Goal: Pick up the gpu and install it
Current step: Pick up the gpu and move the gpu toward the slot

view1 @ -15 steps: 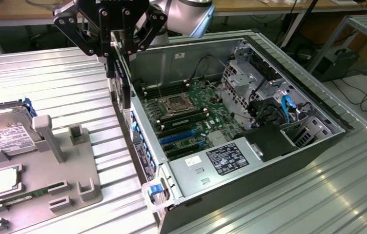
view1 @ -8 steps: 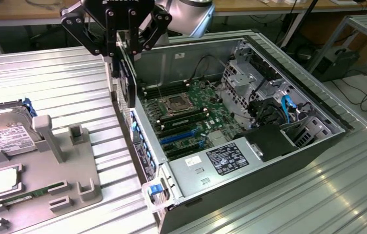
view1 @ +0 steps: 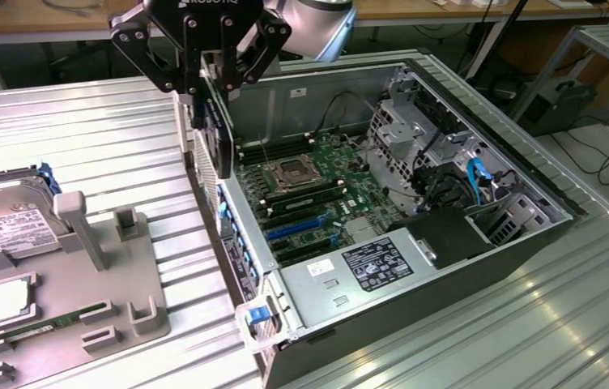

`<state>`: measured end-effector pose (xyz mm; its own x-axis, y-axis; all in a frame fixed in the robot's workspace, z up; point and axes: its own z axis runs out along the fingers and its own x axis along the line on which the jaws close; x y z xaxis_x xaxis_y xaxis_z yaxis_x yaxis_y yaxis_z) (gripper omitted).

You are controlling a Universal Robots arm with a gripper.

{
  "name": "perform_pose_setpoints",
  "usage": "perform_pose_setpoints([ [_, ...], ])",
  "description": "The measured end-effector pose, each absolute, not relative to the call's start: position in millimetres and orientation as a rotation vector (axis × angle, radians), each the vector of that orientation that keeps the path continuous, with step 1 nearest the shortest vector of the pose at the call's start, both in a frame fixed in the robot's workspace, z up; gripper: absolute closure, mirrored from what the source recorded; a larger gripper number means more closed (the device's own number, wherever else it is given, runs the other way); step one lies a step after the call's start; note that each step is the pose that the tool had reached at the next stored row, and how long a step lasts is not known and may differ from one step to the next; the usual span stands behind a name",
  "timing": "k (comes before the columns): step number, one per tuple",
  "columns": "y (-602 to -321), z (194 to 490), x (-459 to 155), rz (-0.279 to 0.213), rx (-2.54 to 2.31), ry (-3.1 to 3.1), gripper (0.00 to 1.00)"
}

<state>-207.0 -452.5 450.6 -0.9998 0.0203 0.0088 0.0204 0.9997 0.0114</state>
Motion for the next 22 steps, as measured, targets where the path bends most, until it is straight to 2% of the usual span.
perform_pose_setpoints([
  [22,-452,448,-186,-0.018,-0.032,-3.133,0.73],
])
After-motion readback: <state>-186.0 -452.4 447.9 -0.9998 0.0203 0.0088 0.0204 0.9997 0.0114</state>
